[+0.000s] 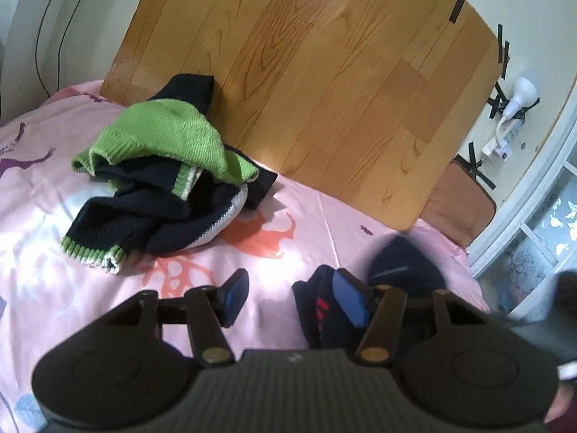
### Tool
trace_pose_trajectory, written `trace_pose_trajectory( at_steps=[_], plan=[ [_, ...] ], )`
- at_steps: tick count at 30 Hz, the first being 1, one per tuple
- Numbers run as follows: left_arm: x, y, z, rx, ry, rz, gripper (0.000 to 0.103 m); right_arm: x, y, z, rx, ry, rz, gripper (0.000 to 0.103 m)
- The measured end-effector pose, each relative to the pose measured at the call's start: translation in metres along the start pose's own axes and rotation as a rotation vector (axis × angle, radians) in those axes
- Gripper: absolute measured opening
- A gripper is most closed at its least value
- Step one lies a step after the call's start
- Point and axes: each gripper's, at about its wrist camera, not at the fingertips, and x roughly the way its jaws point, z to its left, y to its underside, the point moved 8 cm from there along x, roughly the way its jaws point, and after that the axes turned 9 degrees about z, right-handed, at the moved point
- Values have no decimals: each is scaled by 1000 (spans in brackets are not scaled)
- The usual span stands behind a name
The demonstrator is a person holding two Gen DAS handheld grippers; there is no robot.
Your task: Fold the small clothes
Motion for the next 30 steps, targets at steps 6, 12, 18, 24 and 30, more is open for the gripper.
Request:
trace_pose_trajectory(
  at_steps=[6,12,18,24,30],
  plan=[
    [4,-10,-13,9,51,-6,55,43,8,17,-141,31,-42,51],
    [49,-13,-50,94,120,46,55,3,16,26,-143,-70,-82,64],
    [93,-19,-36,67,26,123,59,-51,7,-2,-17,-79,-217,64],
    [116,-14,-13,25,-72,153,64,-17,4,-68,241,-87,-176,33],
    [121,-15,-4,5,-79,172,69,6,10,-102,517,-321,-177,1]
  ],
)
